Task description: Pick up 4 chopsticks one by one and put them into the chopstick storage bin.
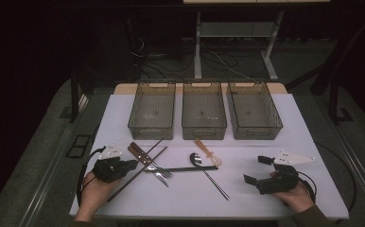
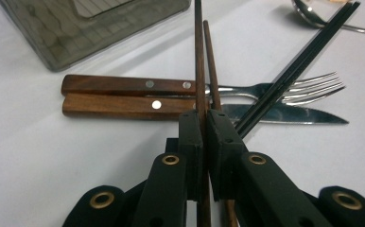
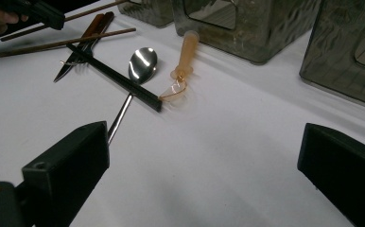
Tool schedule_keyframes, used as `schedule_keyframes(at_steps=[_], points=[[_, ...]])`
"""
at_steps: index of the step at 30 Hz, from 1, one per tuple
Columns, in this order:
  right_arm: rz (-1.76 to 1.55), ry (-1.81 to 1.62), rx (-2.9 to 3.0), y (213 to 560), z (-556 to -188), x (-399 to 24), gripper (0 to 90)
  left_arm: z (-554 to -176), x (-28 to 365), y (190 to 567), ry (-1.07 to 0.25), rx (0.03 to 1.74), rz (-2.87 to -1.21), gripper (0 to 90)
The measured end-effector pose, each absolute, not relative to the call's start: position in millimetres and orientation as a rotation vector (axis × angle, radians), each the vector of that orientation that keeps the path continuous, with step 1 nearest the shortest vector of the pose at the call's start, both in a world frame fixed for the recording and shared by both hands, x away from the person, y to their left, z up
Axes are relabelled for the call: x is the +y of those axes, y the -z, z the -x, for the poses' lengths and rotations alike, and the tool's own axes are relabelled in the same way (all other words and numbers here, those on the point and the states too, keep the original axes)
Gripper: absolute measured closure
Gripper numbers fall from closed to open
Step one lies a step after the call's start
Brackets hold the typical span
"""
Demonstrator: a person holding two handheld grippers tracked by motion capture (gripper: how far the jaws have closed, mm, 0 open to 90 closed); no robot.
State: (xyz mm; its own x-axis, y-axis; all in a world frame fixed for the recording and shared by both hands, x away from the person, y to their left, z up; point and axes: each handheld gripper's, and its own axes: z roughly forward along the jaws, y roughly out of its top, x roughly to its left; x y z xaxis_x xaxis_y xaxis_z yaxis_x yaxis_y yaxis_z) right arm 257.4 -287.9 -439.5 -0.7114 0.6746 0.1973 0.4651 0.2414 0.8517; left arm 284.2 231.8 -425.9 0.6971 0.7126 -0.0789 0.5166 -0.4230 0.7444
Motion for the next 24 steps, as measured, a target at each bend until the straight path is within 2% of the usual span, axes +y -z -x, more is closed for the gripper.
schedule_keyframes(at_steps=[24], points=[[-1.077, -1.445, 2.311, 439.1, -259.0, -287.7, 2.3, -294.8, 219.2, 399.5, -0.288, 0.905, -1.993, 85.2]])
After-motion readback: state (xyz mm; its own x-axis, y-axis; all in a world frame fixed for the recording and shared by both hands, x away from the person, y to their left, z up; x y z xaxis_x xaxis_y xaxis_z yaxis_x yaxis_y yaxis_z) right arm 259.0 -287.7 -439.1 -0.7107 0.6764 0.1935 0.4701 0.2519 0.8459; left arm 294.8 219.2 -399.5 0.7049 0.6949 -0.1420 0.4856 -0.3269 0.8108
